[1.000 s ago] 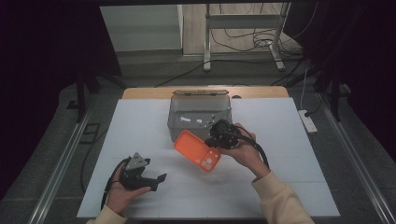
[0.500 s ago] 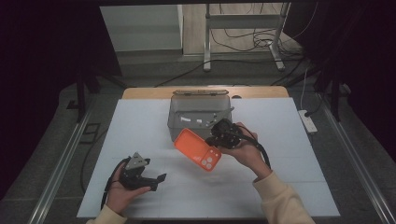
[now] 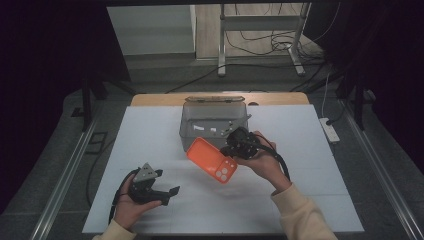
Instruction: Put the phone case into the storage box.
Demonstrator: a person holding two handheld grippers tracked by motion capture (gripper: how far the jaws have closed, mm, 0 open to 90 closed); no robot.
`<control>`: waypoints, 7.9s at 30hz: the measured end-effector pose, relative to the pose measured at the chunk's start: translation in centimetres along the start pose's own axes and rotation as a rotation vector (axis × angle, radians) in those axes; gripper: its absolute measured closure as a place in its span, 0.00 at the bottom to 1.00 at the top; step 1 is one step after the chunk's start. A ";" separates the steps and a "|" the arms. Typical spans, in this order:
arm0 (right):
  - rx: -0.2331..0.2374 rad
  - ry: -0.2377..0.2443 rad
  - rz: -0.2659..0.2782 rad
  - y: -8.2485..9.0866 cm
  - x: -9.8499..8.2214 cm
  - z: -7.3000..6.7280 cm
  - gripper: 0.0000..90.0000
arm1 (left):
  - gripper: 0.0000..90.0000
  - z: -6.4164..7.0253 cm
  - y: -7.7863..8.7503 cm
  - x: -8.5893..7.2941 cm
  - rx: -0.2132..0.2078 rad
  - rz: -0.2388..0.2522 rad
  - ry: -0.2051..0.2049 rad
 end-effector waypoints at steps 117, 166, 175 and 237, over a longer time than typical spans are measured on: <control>0.052 -0.014 0.082 0.9 -0.4 -0.2 0.76 | 0.90 1.3 -2.4 8.6 -0.253 -0.089 -0.035; 0.250 -0.179 0.210 -1.5 -2.3 0.8 0.38 | 0.90 1.4 -1.9 8.6 -0.272 -0.037 -0.072; 0.277 -0.176 0.204 -2.2 -2.1 0.2 0.43 | 0.90 1.6 -2.0 8.6 -0.278 -0.042 -0.079; 0.263 -0.092 0.186 -1.7 -1.6 -1.1 0.89 | 0.21 1.4 -1.8 7.7 -0.186 0.041 -0.039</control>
Point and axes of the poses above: each handheld gripper's, and its own axes: y roughly backward along the jaws, x roughly out of its top, z roughly to its right, the point moved 5 cm from there along -y, roughly forward along the jaws, and after that the axes turned 11 degrees about y, right-handed, at the moved point
